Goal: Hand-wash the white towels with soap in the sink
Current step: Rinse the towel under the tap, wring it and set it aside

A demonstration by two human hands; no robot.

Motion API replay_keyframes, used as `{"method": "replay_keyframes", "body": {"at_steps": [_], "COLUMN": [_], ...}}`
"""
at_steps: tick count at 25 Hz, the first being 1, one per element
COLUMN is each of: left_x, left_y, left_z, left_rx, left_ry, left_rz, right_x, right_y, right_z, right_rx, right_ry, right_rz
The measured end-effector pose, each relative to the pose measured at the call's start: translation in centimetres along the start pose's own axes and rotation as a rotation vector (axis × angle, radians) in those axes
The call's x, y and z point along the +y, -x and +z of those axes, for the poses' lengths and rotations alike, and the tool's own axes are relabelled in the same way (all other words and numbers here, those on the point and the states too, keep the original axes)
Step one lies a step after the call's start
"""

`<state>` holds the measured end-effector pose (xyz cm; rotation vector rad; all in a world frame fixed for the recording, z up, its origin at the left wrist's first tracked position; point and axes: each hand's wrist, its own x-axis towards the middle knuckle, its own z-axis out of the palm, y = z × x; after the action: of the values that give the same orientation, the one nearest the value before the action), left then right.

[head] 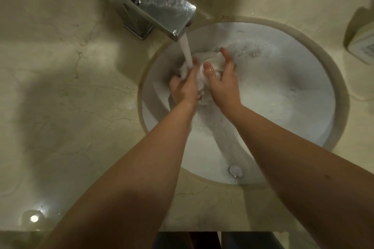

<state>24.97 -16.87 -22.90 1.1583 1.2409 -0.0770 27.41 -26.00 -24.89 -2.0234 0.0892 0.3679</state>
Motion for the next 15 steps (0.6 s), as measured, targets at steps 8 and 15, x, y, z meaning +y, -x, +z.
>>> {"method": "replay_keyframes", "body": {"at_steps": [8, 15], "left_x": [-0.5, 0.2], "left_y": [0.1, -1.2], "left_z": [-2.4, -2.6], "left_rx": [0.187, 0.013], "left_ry": [-0.022, -0.349], "left_rz": [0.524, 0.783], "right_x": [-0.6, -0.3], "right_y": [0.6, 2.1], "right_z": [2.7, 2.8], "right_rx": [-0.043, 0.051], "right_ry": [-0.262, -0.111], "right_rz": [0.119, 0.015]}}
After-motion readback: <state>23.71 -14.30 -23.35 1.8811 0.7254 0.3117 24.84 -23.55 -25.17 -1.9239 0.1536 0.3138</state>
